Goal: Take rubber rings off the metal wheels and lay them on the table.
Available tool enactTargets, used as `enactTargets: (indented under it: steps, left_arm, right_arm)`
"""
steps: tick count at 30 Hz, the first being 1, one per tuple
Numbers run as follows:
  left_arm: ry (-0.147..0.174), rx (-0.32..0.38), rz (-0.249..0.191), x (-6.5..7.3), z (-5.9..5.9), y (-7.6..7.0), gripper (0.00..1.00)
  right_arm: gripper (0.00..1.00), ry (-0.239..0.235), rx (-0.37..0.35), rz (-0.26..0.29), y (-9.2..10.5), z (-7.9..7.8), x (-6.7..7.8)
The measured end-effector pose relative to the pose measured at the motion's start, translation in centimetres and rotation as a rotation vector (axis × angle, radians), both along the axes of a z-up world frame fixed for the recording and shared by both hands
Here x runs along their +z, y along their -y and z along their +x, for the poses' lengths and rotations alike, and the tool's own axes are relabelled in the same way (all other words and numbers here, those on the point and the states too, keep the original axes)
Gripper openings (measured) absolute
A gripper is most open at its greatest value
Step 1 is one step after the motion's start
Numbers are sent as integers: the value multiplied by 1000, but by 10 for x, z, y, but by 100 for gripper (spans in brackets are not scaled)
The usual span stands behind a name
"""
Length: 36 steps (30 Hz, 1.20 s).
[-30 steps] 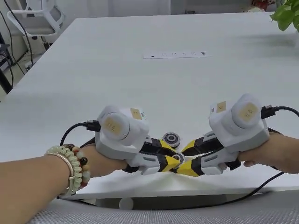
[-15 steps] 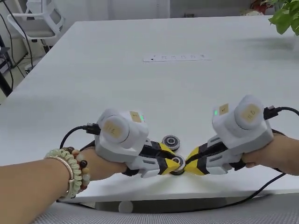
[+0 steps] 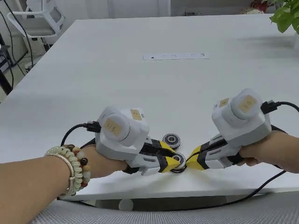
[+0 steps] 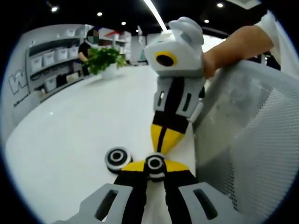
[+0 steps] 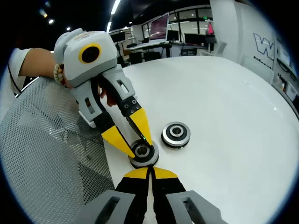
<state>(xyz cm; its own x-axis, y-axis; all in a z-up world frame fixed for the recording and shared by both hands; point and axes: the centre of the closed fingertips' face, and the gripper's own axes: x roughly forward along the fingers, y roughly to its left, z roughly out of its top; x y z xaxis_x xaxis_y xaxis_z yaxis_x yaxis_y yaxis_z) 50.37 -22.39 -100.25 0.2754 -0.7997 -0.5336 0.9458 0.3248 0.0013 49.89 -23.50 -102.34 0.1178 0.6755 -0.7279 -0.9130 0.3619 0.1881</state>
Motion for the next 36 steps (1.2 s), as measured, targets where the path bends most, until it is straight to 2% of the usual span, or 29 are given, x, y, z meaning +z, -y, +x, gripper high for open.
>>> enactTargets:
  steps: [9, 14, 22, 36]
  left_arm:
    - [4, 0, 3, 0, 0, -1, 14]
    - [6, -2, 5, 0, 0, -2, 14]
    - [8, -5, 2, 0, 0, -2, 14]
    - [8, -10, 10, -1, 1, -2, 13]
  right_arm:
    - [0, -64, -83, 39, 1, 1, 4]
    - [0, -171, -169, 94, 0, 2, 8]
    - [0, -272, -254, 170, -5, 1, 17]
    - [0, -264, -243, 184, -10, -2, 23]
